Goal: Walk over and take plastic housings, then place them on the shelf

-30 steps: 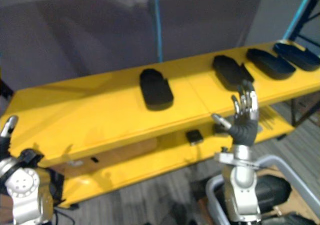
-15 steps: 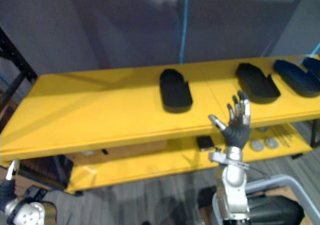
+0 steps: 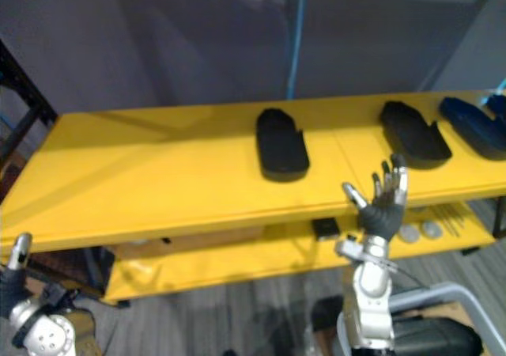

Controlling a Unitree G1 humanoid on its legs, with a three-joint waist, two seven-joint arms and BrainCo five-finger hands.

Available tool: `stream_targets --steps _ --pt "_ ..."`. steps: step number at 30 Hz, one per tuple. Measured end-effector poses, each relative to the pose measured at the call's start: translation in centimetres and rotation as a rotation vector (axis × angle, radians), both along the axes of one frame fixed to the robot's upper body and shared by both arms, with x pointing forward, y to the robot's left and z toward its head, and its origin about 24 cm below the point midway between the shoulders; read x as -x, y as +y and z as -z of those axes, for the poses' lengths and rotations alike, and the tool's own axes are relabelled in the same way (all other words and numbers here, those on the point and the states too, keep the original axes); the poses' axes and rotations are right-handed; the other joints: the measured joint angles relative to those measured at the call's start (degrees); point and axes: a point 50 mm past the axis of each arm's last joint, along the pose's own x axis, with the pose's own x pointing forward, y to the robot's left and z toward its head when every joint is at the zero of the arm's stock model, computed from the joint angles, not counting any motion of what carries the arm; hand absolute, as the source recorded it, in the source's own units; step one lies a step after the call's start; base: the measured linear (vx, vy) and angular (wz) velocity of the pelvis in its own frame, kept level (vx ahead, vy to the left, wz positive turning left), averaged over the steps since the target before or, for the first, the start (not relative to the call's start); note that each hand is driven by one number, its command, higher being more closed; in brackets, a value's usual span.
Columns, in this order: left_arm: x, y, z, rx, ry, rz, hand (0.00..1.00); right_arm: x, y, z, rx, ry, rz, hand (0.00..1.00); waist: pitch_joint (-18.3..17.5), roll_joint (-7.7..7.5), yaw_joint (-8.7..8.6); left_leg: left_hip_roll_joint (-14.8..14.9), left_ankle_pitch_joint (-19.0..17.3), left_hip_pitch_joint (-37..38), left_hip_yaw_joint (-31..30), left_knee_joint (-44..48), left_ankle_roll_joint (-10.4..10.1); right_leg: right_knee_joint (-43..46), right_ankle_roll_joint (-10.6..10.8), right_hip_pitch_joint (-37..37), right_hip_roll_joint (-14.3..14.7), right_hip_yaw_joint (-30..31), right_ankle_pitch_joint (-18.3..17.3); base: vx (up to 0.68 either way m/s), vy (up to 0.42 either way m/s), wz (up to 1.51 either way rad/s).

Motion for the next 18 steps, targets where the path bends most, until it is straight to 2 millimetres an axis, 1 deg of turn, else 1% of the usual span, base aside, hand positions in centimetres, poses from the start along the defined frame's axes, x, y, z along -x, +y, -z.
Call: stream_targets --steps 2,4,8,10,14,16,17,18 --pt "-0.5 -0.3 -1.2 -0.064 -0.033 0.053 0.0 0.1 -0.4 0.0 -0.006 -0.004 0.019 0.0 0.49 0.46 -0.2 0.03 0.19 0.74 0.39 -1.17 0.1 0.08 -0.18 -0.06 0.11 0.1 0.29 0.0 0.008 -0.09" --pt "-0.7 -0.4 -1.5 -0.086 -0.042 0.082 0.0 0.2 -0.9 -0.2 -0.007 -0.012 0.042 0.0 0.89 0.83 -0.57 0.04 0.2 0.82 0.51 -1.29 0.12 0.1 -0.22 -0.14 0.13 0.15 0.41 0.01 0.011 -0.03" --pt "-1.1 -1.1 -1.6 -0.109 -0.027 0.153 0.0 0.4 -1.1 -0.7 0.004 -0.033 0.04 0.0 1.23 1.19 -0.82 0.38 0.2 1.17 2.21 -1.37 0.1 0.01 -0.23 -0.68 0.38 0.57 0.68 0.02 -0.009 -0.19" --pt "-1.4 -1.3 -1.6 -0.117 -0.02 0.18 0.0 0.4 -1.0 -0.9 0.011 -0.043 0.027 0.0 2.09 1.47 -1.32 0.67 0.1 1.84 2.9 -1.63 0.0 0.03 -0.12 -0.67 0.7 1.26 1.04 0.01 -0.017 -0.22" --pt "-1.8 -1.8 -1.6 -0.135 0.001 0.246 0.0 0.7 -1.1 -0.7 0.019 -0.034 0.026 0.0 2.88 1.21 -1.33 1.26 -0.3 1.86 5.33 -1.52 -0.33 0.01 -0.24 -2.04 1.33 3.98 1.54 -0.02 -0.021 -0.38" --pt "-2.0 -2.0 -1.6 -0.148 0.008 0.272 0.0 0.7 -1.1 -0.7 0.025 -0.035 0.016 0.0 3.22 1.34 -1.42 1.78 -1.44 1.73 6.89 0.2 -0.59 -0.03 -0.32 -2.6 1.83 6.36 2.09 0.02 0.017 -0.49" --pt "-2.0 -2.1 -1.6 -0.151 0.009 0.277 0.0 0.7 -1.1 -0.8 0.026 -0.038 0.014 0.0 3.61 1.46 -1.5 1.77 -2.44 1.53 6.81 1.95 -0.94 0.02 -0.26 -2.58 2.05 7.29 2.27 0.04 -0.001 -0.51" --pt "-2.0 -2.0 -1.6 -0.157 0.012 0.279 0.0 0.7 -1.1 -0.9 0.03 -0.043 0.006 0.0 4.1 1.38 -1.3 1.99 -3.88 1.14 5.17 4.76 -1.3 0.14 -0.25 -2.66 2.26 8.97 2.28 0.07 -0.175 -0.93"
